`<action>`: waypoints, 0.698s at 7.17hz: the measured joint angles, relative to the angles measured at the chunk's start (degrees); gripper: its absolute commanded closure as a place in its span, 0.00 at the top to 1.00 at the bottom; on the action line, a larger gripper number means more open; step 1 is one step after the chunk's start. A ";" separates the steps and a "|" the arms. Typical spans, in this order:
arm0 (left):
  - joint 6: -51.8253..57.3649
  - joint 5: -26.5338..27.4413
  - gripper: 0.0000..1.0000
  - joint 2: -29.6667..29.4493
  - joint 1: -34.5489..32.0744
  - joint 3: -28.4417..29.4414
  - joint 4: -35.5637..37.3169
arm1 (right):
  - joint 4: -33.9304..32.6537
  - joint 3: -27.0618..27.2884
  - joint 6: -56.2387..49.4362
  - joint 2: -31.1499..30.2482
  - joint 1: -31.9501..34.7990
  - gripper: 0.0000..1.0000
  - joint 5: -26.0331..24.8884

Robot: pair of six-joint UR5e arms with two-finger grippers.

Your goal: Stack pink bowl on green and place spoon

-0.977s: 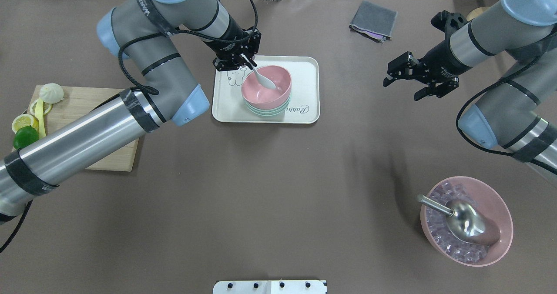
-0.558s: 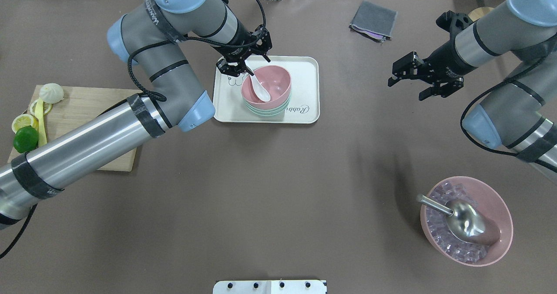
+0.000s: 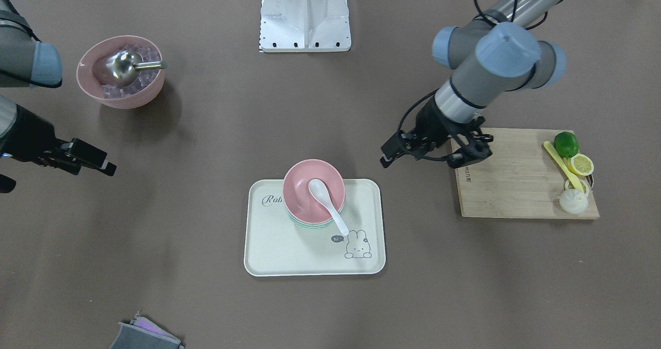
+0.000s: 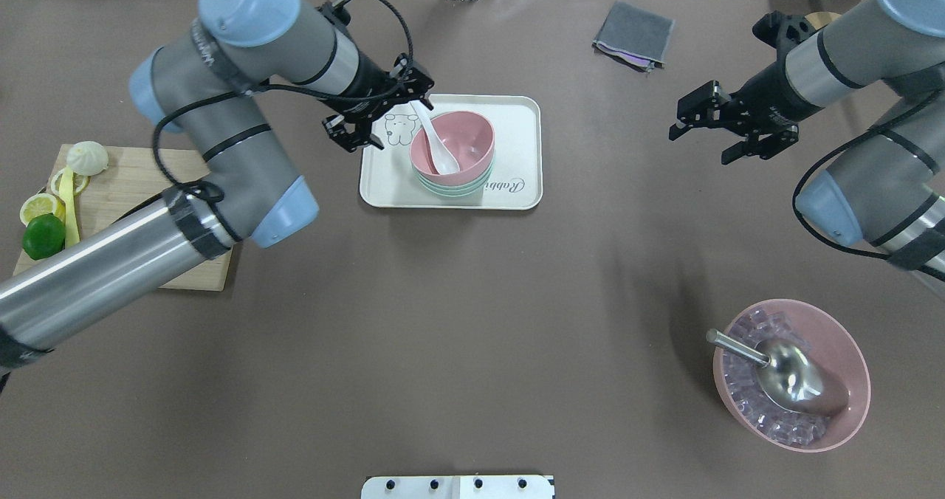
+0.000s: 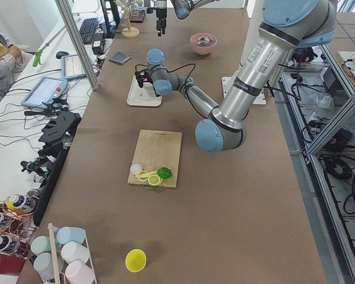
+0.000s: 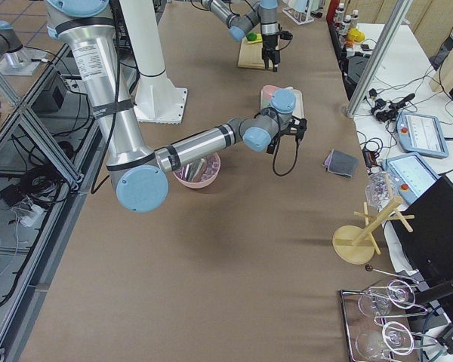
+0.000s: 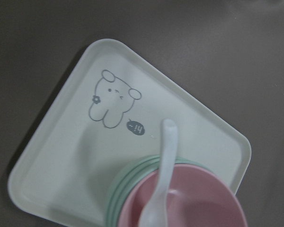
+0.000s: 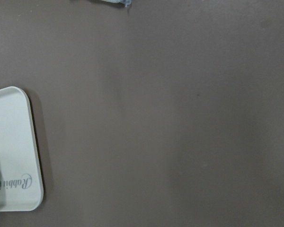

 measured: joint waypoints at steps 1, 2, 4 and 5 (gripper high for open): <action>8.30 -3.13 0.98 6.58 -3.87 -2.71 0.02 | -0.25 -0.43 -7.76 -3.25 3.65 1.00 0.63; 19.38 -5.58 0.98 12.93 -8.36 -4.07 0.00 | -0.44 -1.62 -16.03 -6.00 7.81 1.00 1.45; 43.32 -8.50 0.98 23.75 -17.41 -4.90 0.07 | -2.08 -4.98 -32.32 -9.80 14.39 1.00 1.23; 53.42 -9.06 0.98 27.77 -21.73 -4.81 0.32 | -5.51 -6.11 -41.76 -10.63 16.84 1.00 -1.60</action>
